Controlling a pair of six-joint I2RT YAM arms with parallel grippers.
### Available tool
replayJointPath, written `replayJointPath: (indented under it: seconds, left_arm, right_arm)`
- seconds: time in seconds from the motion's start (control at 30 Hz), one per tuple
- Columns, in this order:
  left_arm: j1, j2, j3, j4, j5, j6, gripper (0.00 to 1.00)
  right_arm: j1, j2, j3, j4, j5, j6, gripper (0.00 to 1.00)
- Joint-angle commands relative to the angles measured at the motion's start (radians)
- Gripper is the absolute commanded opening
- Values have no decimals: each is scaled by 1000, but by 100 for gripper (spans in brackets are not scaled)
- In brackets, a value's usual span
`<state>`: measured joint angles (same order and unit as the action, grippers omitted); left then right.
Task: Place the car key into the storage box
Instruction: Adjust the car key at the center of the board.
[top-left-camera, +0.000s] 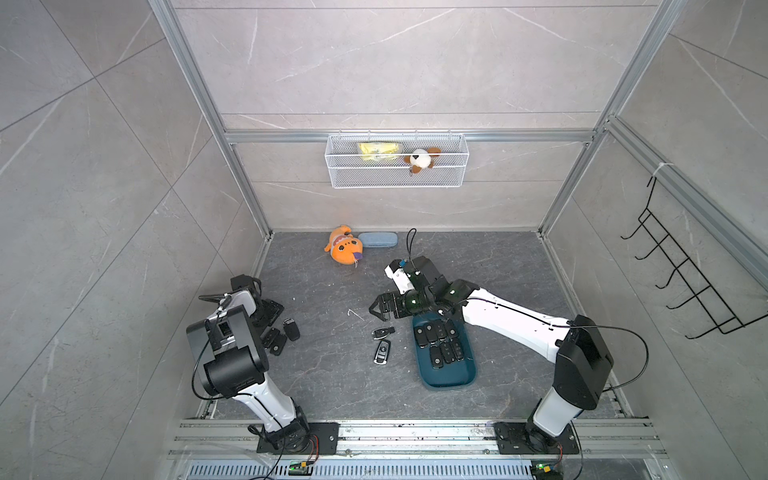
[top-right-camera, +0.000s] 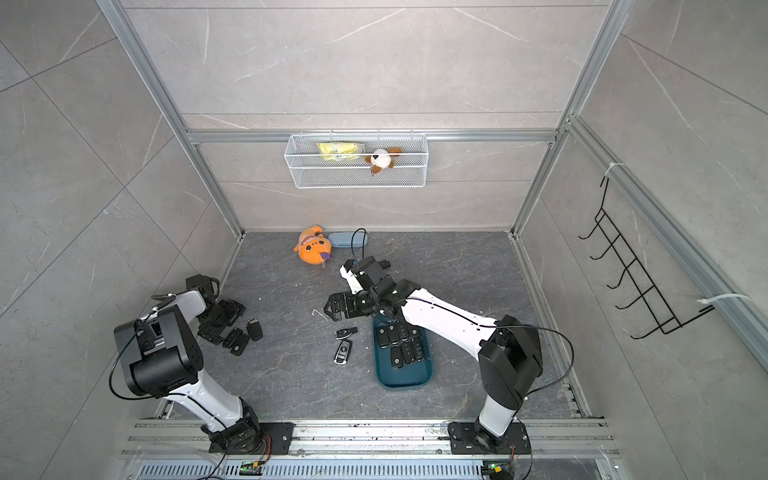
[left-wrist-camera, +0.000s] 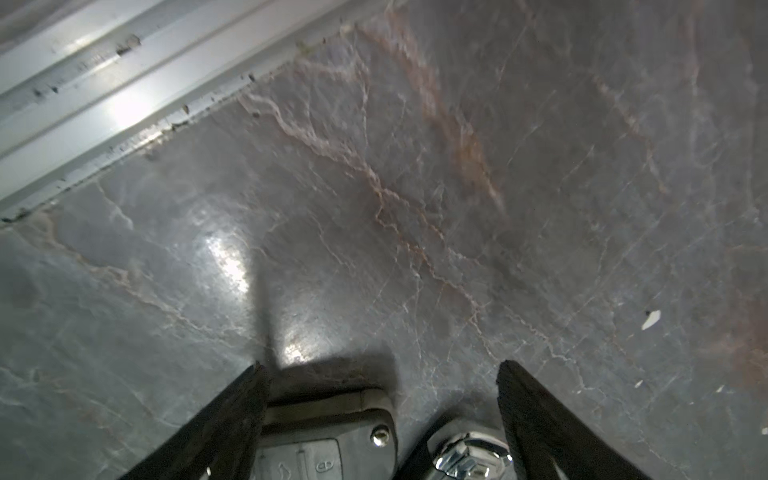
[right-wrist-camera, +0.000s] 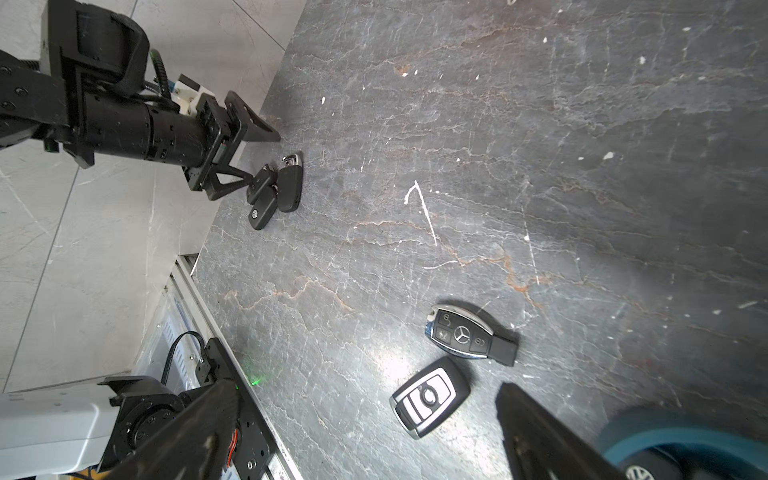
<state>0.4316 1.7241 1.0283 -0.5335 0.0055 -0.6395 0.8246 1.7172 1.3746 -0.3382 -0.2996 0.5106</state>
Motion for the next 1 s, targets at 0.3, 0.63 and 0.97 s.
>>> replayJointPath:
  seconds: [0.3, 0.63, 0.97]
  left_arm:
    - [-133, -105, -145, 9, 91, -97, 87]
    - [-263, -184, -188, -31, 70, -154, 87]
    - [-392, -264, -192, -118, 17, -213, 87]
  right_arm:
    - [6, -13, -26, 24, 9, 26, 100]
    - [7, -56, -82, 39, 10, 15, 99]
    - [5, -90, -133, 64, 13, 11, 99]
